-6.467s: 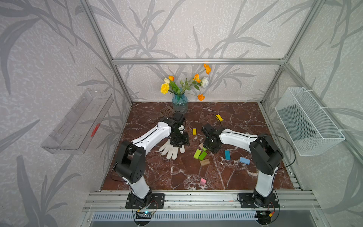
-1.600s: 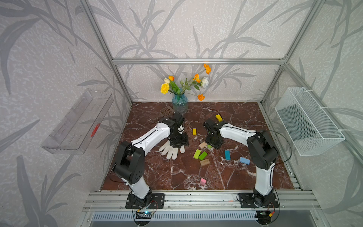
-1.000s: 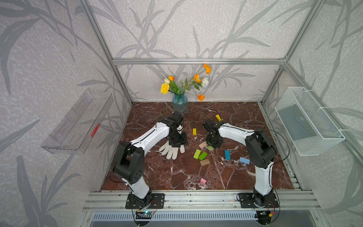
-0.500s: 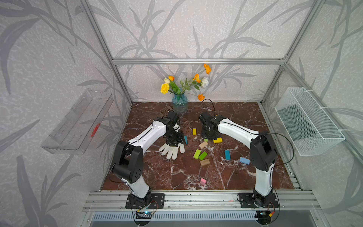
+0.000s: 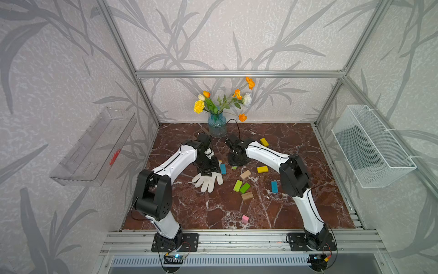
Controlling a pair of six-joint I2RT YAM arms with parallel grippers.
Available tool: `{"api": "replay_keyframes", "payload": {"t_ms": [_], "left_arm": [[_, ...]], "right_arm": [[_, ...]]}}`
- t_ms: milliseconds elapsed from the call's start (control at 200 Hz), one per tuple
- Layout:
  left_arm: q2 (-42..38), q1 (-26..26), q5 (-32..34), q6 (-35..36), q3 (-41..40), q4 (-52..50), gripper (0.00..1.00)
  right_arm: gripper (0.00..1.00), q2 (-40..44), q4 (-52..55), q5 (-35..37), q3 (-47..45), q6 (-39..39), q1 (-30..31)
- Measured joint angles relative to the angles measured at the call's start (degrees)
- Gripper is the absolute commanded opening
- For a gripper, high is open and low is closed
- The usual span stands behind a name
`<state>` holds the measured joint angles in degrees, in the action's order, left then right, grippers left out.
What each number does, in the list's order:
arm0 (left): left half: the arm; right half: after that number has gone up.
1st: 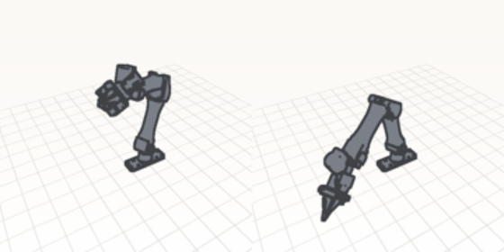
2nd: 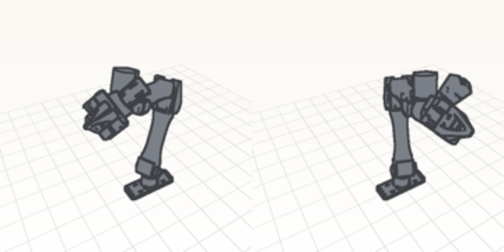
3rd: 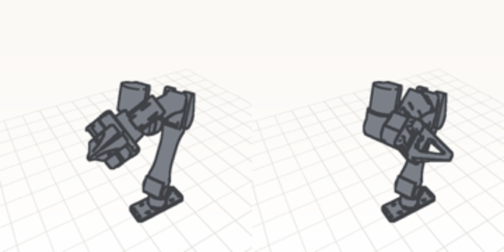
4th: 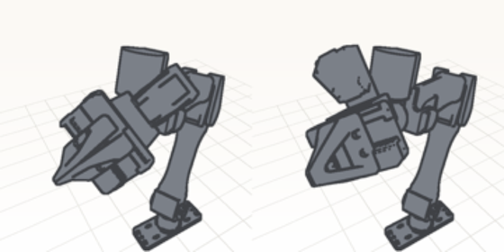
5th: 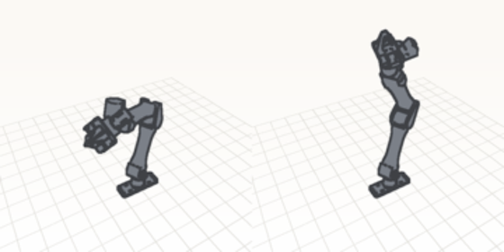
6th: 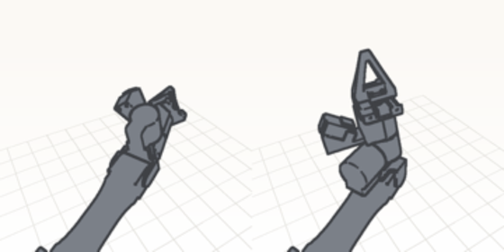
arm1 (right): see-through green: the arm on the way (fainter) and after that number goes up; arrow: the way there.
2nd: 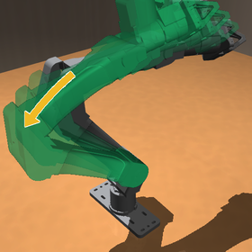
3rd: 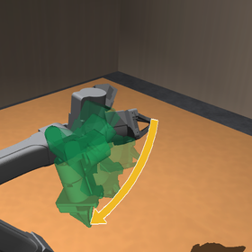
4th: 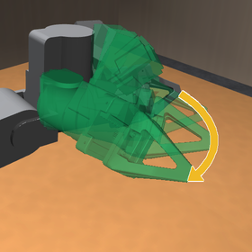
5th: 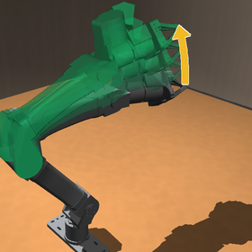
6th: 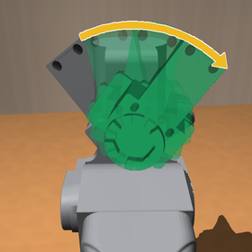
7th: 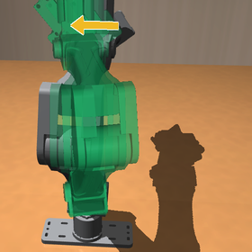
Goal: Assemble the letter c with building blocks
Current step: Assemble the building block at the center of the board.
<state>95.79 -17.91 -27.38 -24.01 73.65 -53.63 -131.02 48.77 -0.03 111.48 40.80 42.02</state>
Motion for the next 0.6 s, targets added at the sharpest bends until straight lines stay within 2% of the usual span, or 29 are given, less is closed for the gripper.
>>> {"api": "replay_keyframes", "payload": {"t_ms": [170,605], "left_arm": [[0.0,0.3,-0.4,0.1,0.0,0.0,0.54],[0.0,0.4,-0.9,0.0,0.0,0.1,0.54]], "right_arm": [[0.14,-2.1,2.8,0.2,3.3,-1.5,0.0],[0.16,-3.1,6.0,0.6,4.7,-1.4,0.4]]}}
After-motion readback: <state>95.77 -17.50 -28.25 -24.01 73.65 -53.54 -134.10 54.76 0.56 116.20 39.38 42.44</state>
